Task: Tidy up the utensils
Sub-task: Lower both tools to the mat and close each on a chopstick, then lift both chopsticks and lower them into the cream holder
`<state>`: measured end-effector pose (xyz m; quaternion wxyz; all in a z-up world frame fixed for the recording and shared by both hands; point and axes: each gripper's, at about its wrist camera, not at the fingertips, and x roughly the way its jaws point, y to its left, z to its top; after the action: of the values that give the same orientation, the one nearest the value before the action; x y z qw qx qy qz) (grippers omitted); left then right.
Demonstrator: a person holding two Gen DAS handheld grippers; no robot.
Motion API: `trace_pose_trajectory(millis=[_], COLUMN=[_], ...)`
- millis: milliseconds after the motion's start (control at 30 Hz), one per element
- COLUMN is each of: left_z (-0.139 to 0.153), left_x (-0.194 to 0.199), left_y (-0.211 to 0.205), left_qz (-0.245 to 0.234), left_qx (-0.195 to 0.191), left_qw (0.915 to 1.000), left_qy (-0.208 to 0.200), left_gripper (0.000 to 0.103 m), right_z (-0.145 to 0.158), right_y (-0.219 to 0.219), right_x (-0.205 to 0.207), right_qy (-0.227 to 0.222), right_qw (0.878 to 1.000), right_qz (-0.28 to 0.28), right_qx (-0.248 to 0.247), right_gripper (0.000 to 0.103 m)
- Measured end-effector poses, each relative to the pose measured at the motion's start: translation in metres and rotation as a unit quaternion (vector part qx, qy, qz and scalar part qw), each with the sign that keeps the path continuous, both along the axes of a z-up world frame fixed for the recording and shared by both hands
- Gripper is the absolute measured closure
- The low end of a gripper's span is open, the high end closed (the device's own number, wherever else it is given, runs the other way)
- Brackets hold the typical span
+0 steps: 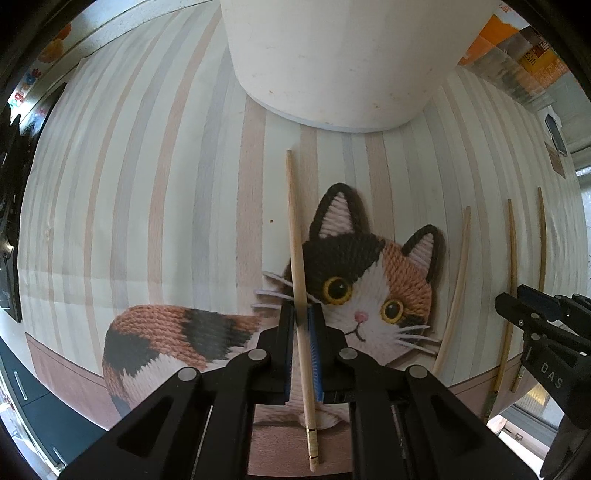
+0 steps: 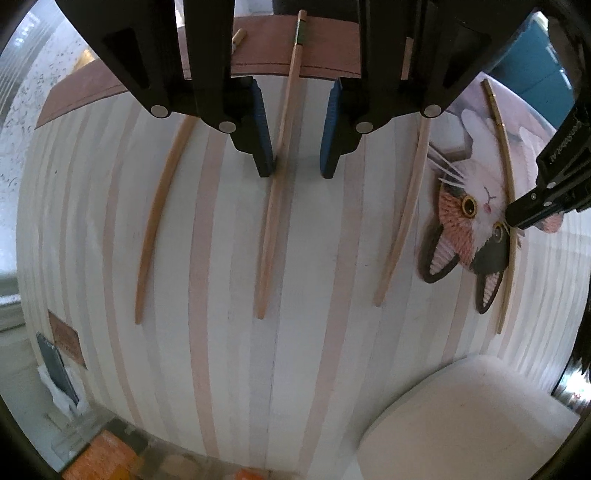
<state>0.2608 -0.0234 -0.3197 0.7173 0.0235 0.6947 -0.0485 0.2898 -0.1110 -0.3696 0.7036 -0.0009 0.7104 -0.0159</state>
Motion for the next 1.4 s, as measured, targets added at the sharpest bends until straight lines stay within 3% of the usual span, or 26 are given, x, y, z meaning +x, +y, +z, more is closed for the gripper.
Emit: trace_pose_trajectory(millis=[333,433,633,800,1167,1400], left_z=[0.000,-0.001,0.001,0.021,0.063,0.097], left_x=[-0.007,-0.007,-0.008,-0.013,-0.018,-0.015], left_y=[0.002,0.000,-0.001,-0.003,0.025,0.048], left_qz=[-0.017,-0.024,-0.028,-0.036,0.004,0.035], left_qx=[0.007,0.006,0.016,0.016,-0.013,-0.020], left_qw=[0.9998,0.9997,0.9993,0.9979,0.9955,0.9888], left_qy=[-0.004,-0.006,-0.018,-0.051,-0.094,-0.143], left_gripper=[0.097,0.098,0.099,0.099,0.099,0.099], right_z=[0.005,0.010,0.011,0.020,0.066,0.098], right_y=[0.019,-0.001,-0.022,-0.036,-0.064,-0.075], right_x=[-0.008,-0.010,-0.014,-0.022,-0.023,-0.032], right_qy=[-0.024,-0.036,-0.039,-0.050,-0.097,-0.132], right_qw=[1.000,0.999,0.998,0.995,0.989,0.984], right_qz=[-0.011,-0.015,-0.037,-0.066,-0.075,-0.083], right_qx=[-0.001,-0.003,0.024,0.055,0.078,0.089], right_gripper=[0.077,0.094,0.096,0.096,0.096,0.096])
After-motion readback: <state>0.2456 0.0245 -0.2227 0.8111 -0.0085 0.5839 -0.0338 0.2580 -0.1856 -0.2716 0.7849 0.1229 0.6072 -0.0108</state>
